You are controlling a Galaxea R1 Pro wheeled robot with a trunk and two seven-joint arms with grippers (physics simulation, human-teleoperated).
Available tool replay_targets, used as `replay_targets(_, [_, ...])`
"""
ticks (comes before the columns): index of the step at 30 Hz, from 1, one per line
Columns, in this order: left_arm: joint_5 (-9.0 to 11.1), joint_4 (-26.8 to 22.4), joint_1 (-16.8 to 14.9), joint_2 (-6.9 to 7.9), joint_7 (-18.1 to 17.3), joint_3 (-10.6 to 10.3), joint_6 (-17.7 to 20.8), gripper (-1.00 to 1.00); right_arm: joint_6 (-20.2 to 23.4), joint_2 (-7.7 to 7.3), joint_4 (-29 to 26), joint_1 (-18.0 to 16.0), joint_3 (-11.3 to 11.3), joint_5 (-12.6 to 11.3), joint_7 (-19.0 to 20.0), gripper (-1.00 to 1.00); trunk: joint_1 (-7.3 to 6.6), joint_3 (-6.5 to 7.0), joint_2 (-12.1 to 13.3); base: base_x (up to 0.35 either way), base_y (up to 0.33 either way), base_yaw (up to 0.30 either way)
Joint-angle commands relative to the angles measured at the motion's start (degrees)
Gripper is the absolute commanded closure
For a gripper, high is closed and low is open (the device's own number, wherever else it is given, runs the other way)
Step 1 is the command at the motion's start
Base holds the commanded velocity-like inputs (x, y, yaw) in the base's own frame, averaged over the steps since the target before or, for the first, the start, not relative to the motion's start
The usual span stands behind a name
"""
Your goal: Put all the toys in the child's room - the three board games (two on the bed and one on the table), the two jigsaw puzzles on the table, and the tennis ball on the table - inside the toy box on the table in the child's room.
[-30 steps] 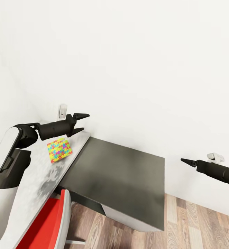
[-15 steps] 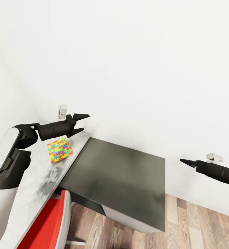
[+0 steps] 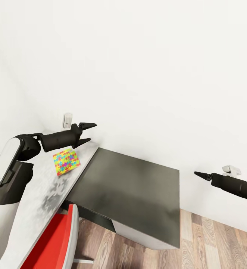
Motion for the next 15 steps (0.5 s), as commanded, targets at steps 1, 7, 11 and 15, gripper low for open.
replay_targets(1, [0.60, -0.04, -0.06, 0.02, 0.57, -0.03, -0.08, -1.00, 0.27, -0.01, -0.01, -0.06, -0.07, 0.54, 0.59, -1.00, 0.03, -0.10, -0.11, -0.004, 0.007, 0.000])
replay_targets(7, [0.61, -0.05, -0.06, 0.00, 0.51, -0.02, -0.07, -1.00, 0.27, 0.02, -0.02, -0.06, -0.07, 0.54, 0.59, -1.00, 0.03, -0.10, -0.11, -0.003, 0.004, 0.000])
replay_targets(11, [0.61, -0.05, -0.07, 0.03, 0.48, -0.01, -0.08, -1.00, 0.28, 0.00, -0.02, -0.06, -0.08, 0.54, 0.59, -1.00, 0.03, -0.10, -0.11, -0.001, 0.002, 0.000])
replay_targets(15, [0.61, -0.05, -0.07, 0.05, 0.47, -0.01, -0.07, -1.00, 0.33, 0.01, -0.02, -0.06, -0.07, 0.54, 0.59, -1.00, 0.03, -0.10, -0.11, 0.000, 0.000, 0.000])
